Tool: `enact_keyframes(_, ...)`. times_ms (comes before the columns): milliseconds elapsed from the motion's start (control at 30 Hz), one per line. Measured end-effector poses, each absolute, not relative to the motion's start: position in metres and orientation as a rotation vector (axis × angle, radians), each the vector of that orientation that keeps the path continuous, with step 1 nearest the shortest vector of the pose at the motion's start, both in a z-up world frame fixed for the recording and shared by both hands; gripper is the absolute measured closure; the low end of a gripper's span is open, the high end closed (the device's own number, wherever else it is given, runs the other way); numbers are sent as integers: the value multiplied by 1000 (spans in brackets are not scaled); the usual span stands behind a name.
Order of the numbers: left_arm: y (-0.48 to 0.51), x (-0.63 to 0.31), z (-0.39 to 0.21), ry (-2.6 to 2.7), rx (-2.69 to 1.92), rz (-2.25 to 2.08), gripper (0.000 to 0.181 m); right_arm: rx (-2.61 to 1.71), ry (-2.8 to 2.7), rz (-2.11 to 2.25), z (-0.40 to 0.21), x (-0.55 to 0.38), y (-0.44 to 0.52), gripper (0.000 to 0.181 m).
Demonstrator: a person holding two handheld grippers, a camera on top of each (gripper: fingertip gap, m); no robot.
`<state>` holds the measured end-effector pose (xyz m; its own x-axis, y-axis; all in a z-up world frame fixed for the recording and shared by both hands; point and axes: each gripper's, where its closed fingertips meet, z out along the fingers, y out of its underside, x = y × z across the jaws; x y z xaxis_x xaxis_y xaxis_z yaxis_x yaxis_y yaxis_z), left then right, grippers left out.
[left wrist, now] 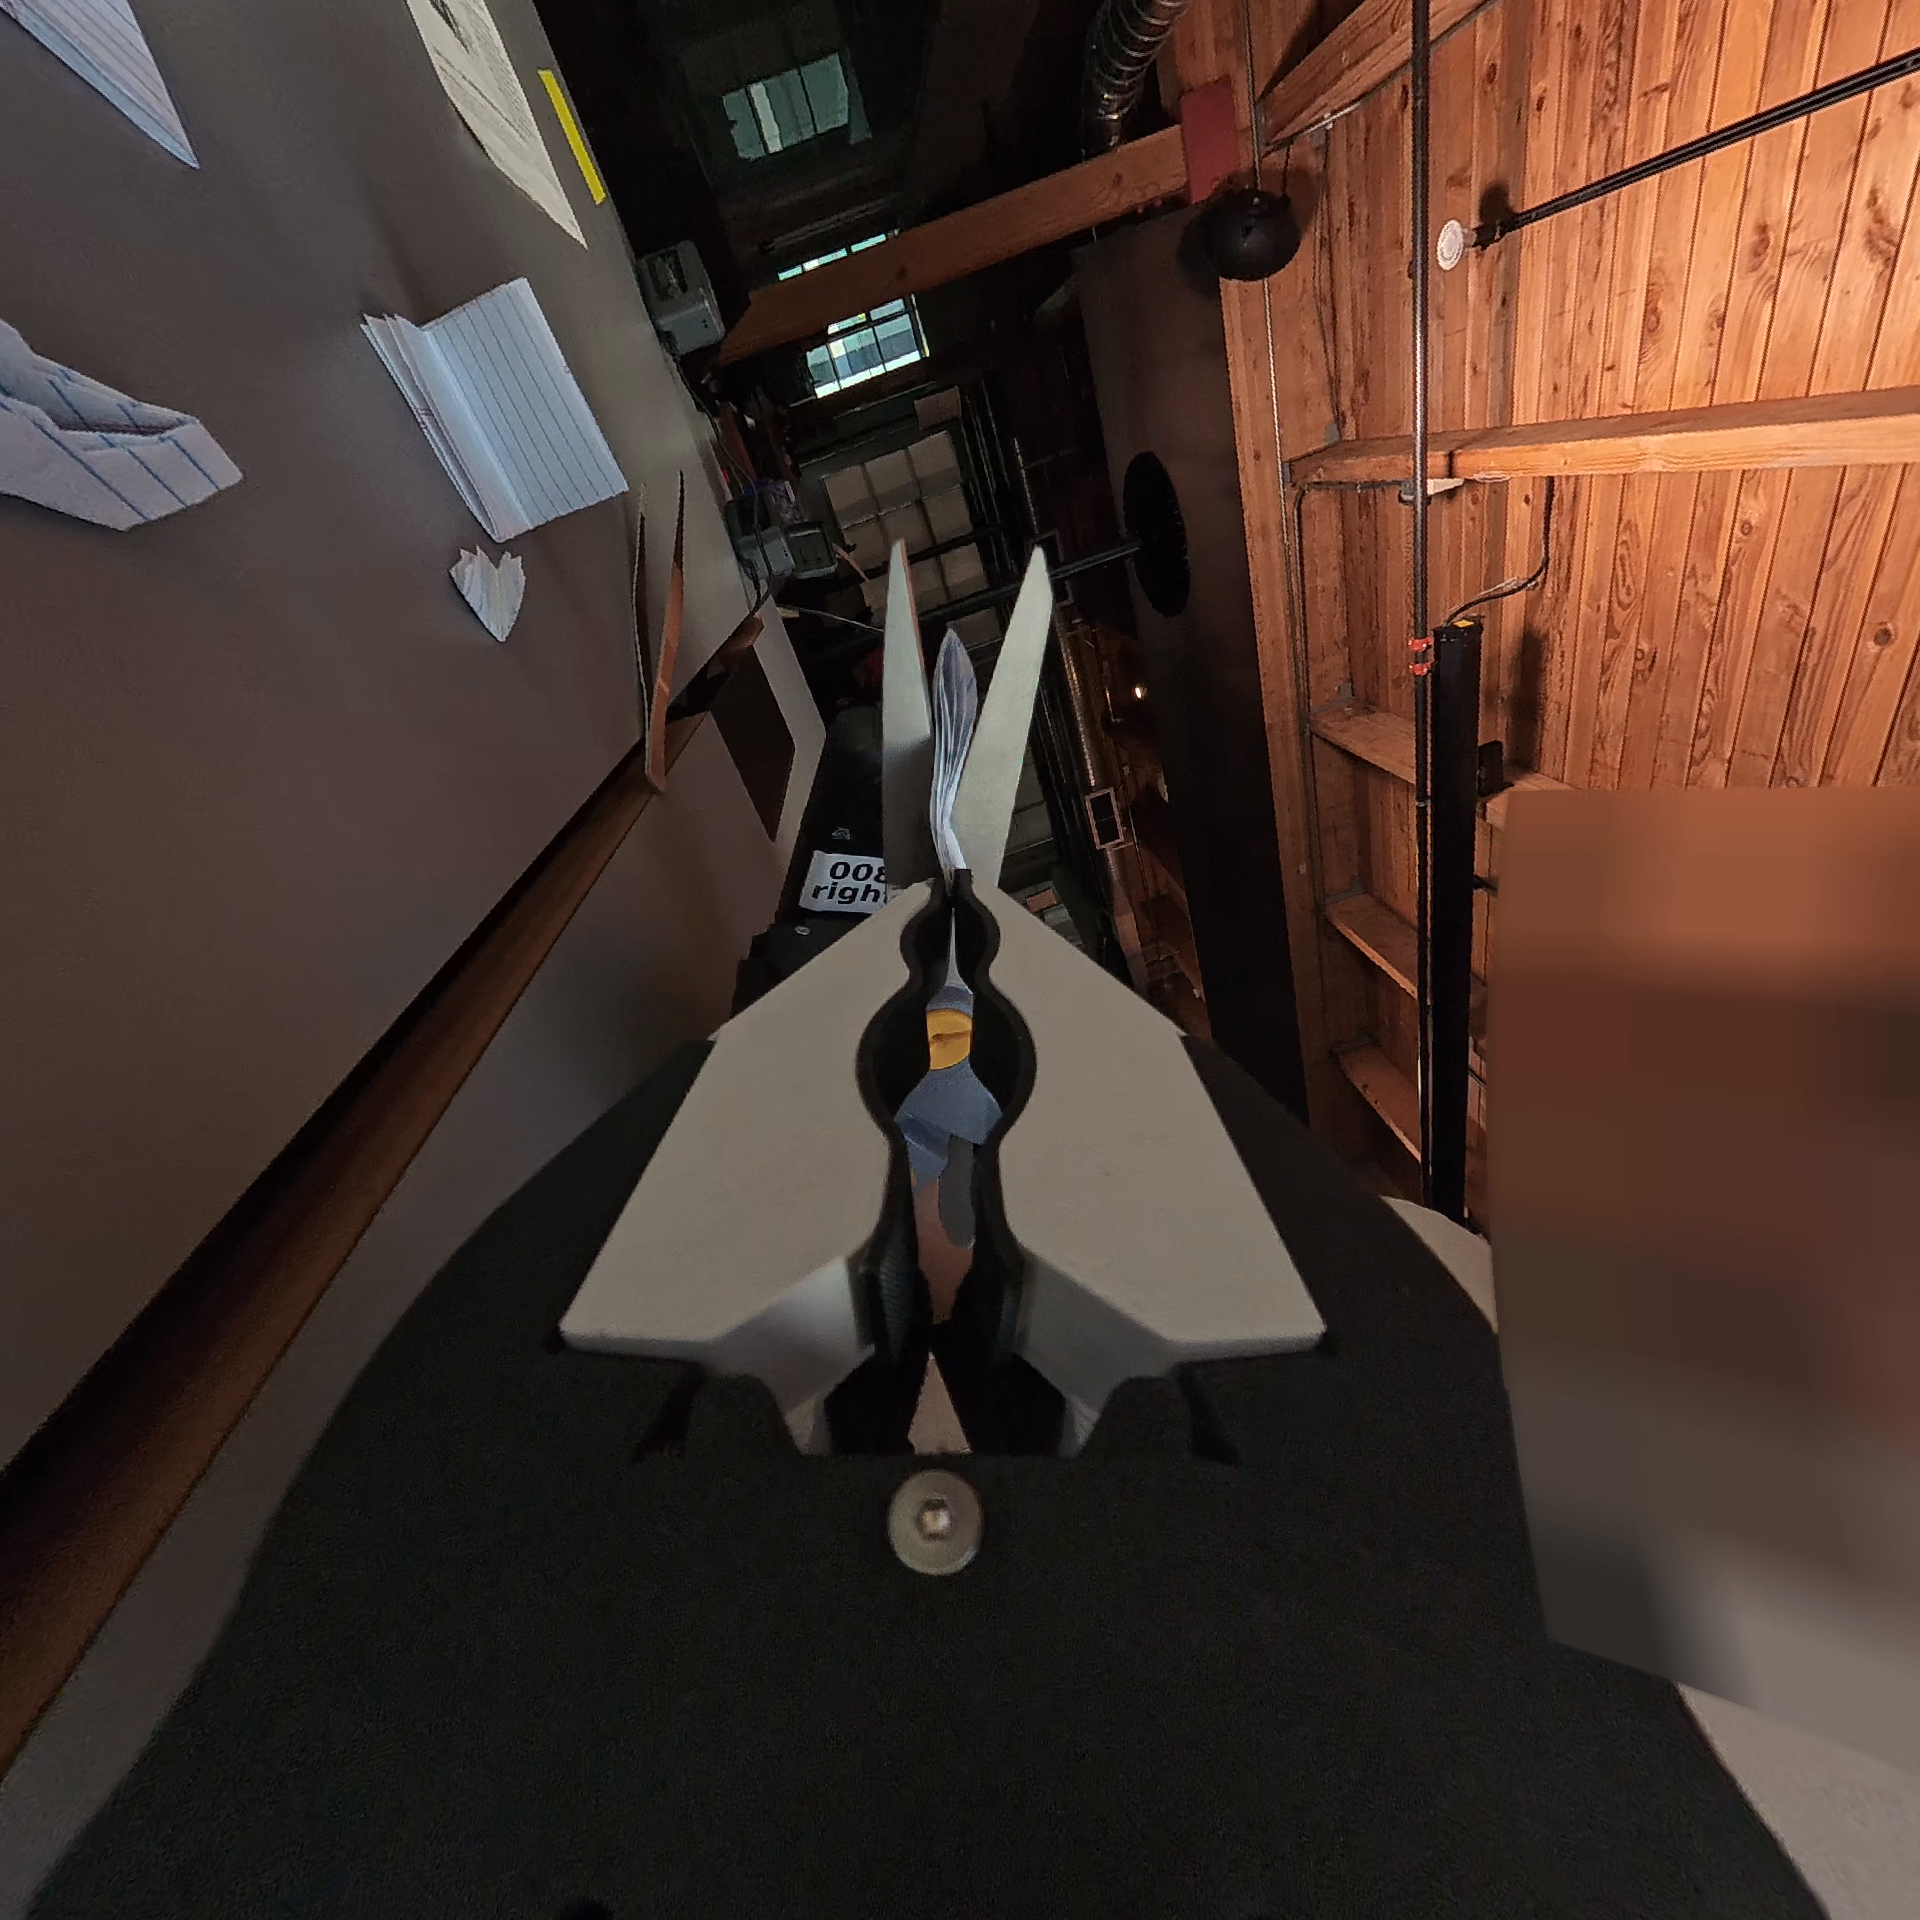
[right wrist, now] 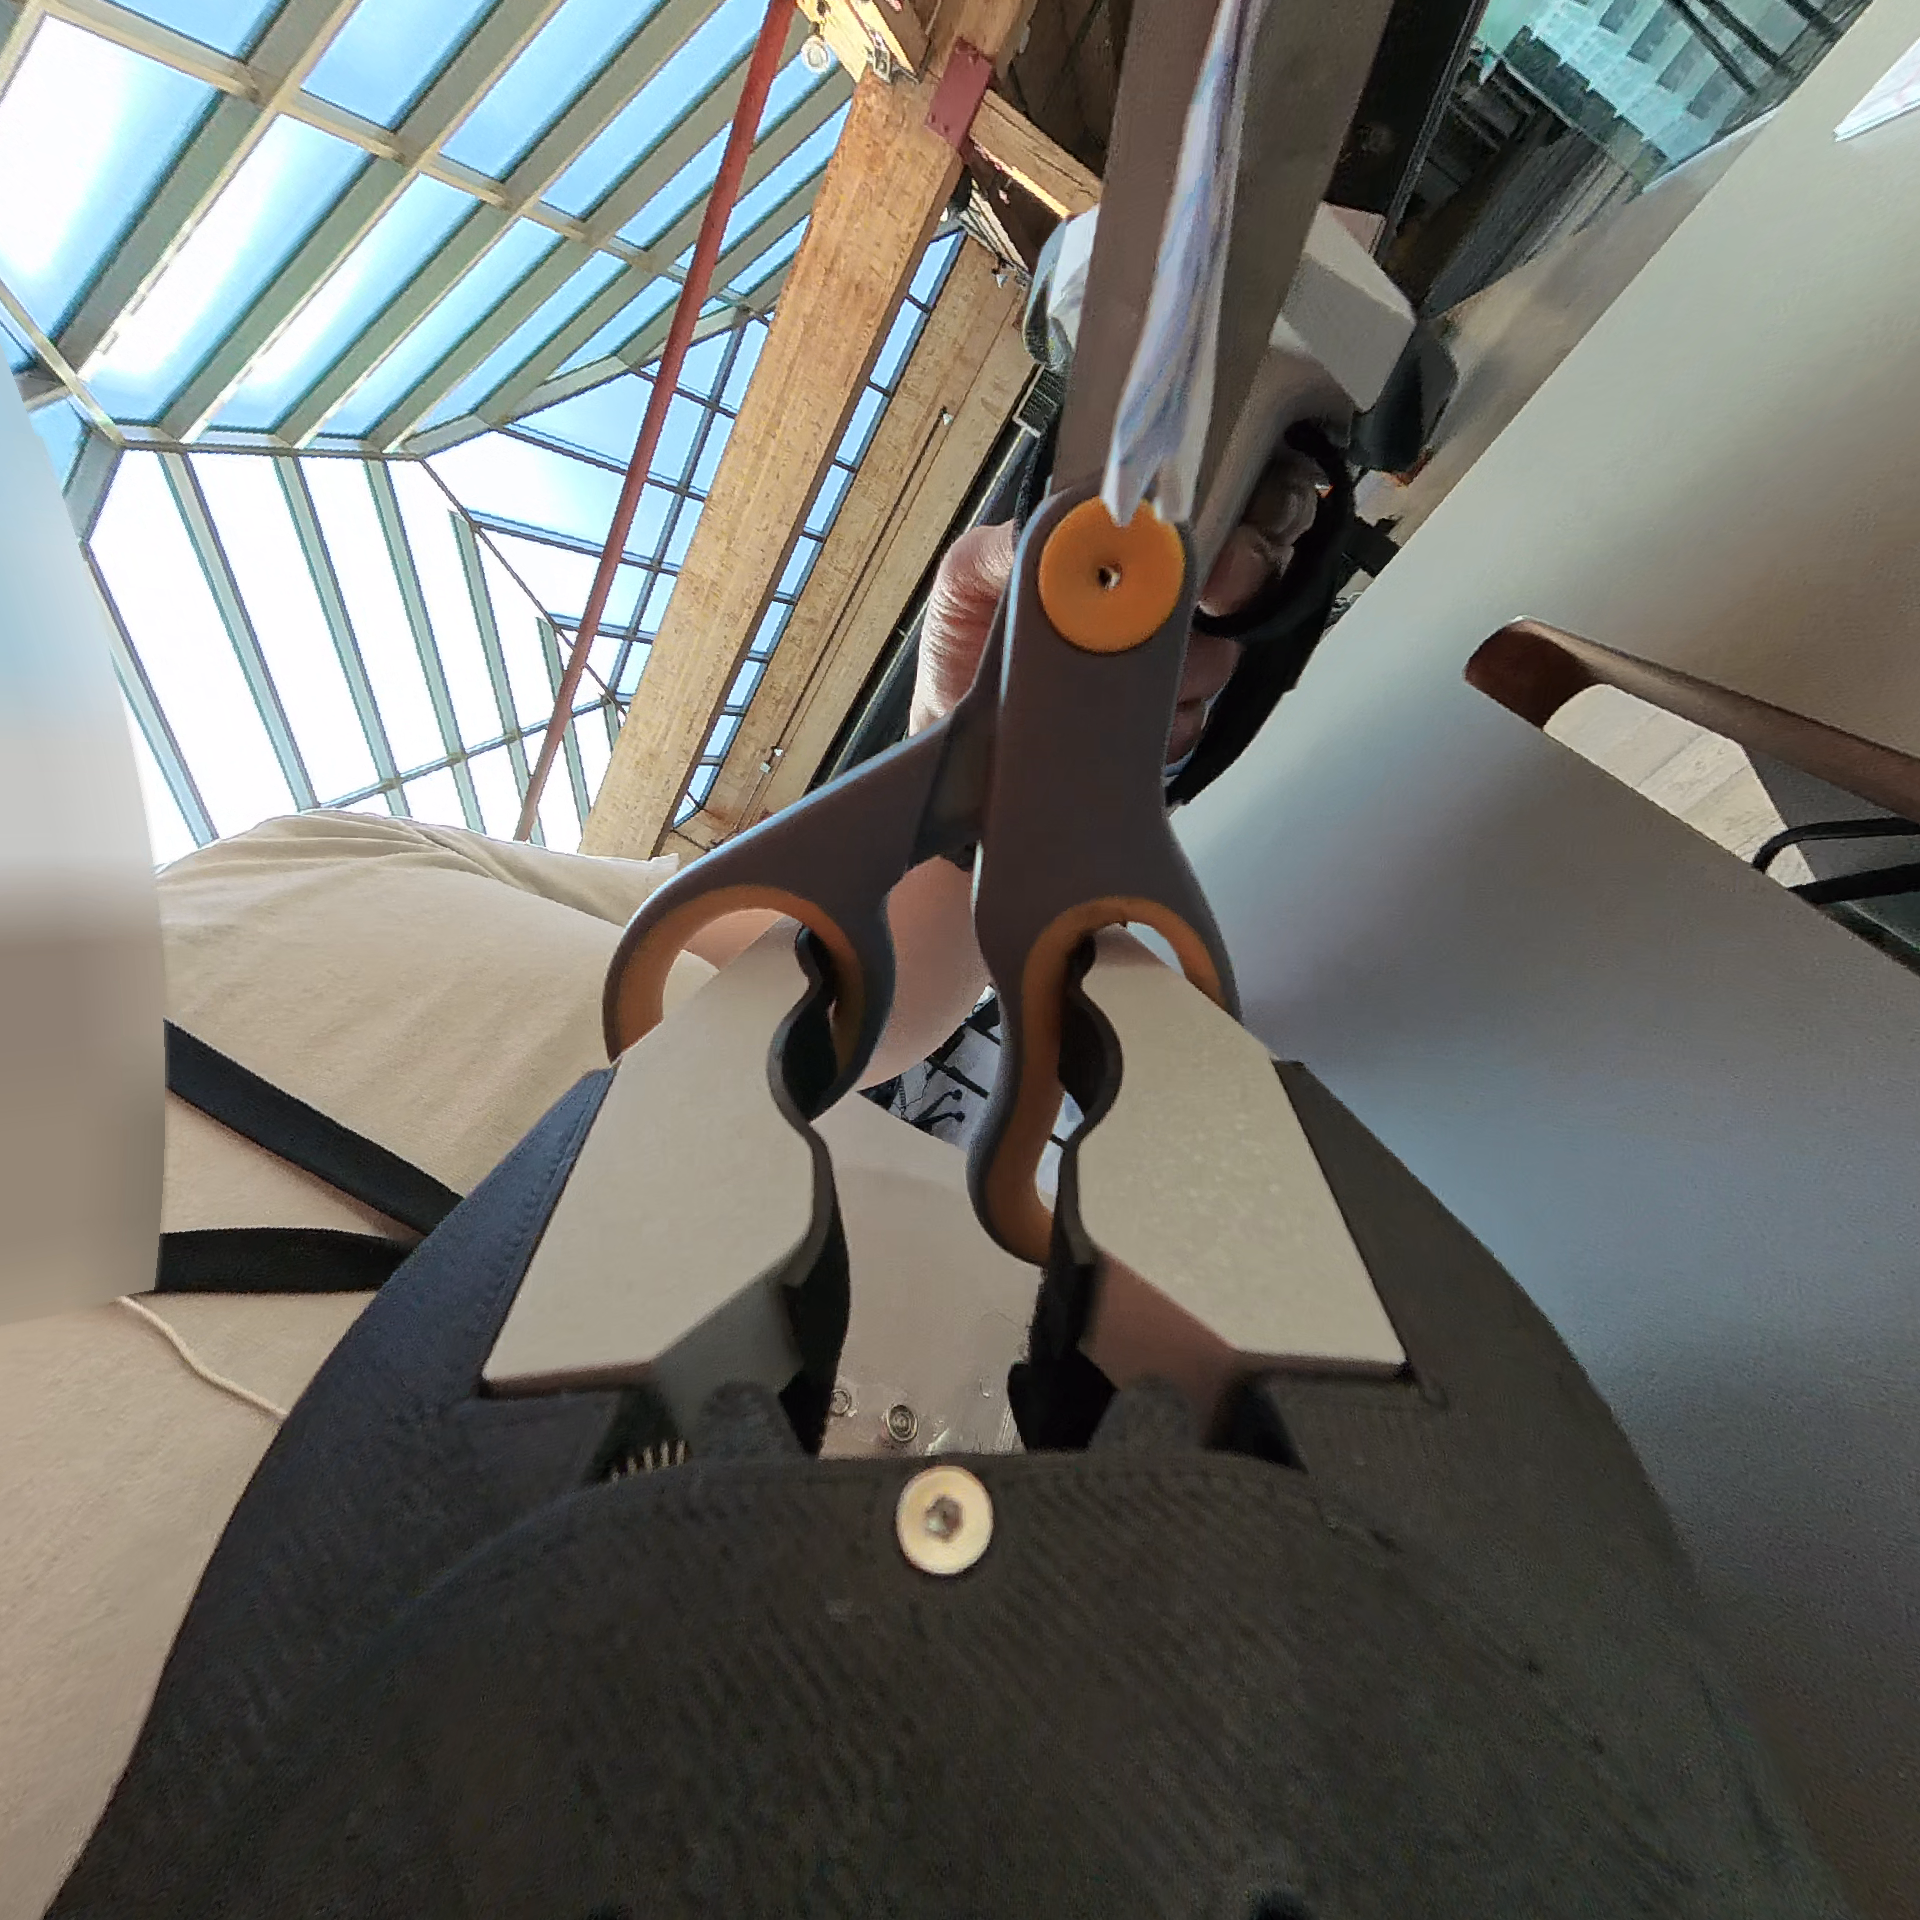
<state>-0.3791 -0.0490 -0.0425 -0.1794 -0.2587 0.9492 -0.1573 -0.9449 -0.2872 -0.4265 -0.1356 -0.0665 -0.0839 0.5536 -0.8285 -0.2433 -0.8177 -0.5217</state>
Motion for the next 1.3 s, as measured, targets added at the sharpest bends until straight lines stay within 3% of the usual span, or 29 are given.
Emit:
enact_keyframes(1100, -10, -418, -62, 396, -2011, -2330, 181, -1777, -302, 1907, -82, -462, -102, 162)
enact_keyframes(1300, 0, -447, -128, 736, -2354, -1773, 181, -1805, -365, 1735, -78, -448, -93, 162)
